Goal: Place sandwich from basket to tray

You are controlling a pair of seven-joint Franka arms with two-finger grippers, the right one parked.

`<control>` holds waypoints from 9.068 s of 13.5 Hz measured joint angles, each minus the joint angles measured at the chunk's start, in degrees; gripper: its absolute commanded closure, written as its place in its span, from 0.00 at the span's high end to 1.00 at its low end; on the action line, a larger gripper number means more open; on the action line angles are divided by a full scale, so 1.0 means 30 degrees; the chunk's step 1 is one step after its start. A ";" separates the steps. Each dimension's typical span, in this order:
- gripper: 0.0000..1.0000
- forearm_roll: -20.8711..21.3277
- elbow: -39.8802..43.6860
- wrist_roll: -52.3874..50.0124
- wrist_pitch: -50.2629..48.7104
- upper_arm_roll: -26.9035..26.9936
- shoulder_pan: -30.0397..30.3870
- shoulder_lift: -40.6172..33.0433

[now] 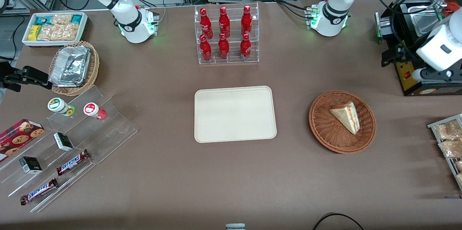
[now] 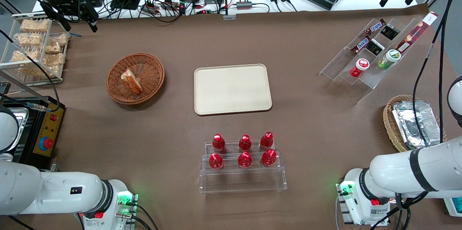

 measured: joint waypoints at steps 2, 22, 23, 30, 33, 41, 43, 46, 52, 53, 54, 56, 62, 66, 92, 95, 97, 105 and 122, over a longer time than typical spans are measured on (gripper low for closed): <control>1.00 0.0018 -0.1002 0.0000 0.1715 -0.0012 -0.0006 0.0323; 1.00 0.0071 -0.9614 -0.8160 1.3490 -0.0091 -0.0129 0.2586; 1.00 0.0071 -0.9693 -0.8912 1.3611 -0.0138 -0.0168 0.2608; 1.00 0.0070 -1.1051 -1.0891 1.6078 -0.0170 -0.0170 0.3115; 1.00 0.0070 -1.1151 -1.0942 1.6111 -0.0146 -0.0162 0.3320; 1.00 0.0071 -1.1738 -1.0990 1.7249 -0.0097 -0.0105 0.4109; 0.42 0.0070 -1.1874 -1.0997 1.7452 -0.0065 -0.0094 0.4340; 0.00 0.0070 -1.2060 -1.1072 1.7572 -0.0038 -0.0091 0.4424; 0.00 0.0071 -1.1144 -1.1080 1.5543 -0.0093 -0.0150 0.3464; 0.00 0.0072 -1.0648 -1.1053 1.4732 -0.0222 -0.0206 0.3195; 0.00 0.0073 -1.0117 -1.1042 1.4006 -0.0428 -0.0367 0.2981; 0.00 0.0074 -0.9179 -1.1042 1.2940 -0.0815 -0.1107 0.2822; 0.00 0.0059 -0.7460 -1.1110 1.2274 -0.1266 -0.5337 0.3230; 0.00 0.0051 -0.5475 -1.2939 1.2275 -0.1308 -0.8414 0.4877; 0.00 0.1398 0.4894 -1.7130 0.9731 -0.1224 -1.3803 1.4773; 0.00 0.1406 0.4918 -1.7349 0.9802 -0.1222 -1.3837 1.4785; 0.00 0.1406 0.4937 -1.7547 1.0132 -0.1221 -1.3837 1.4785; 1.00 0.1405 0.4936 -1.8002 1.0777 -0.1221 -1.3837 1.5048; 1.00 0.0221 0.5906 -1.6030 0.6317 -0.0958 -1.2928 1.0127</control>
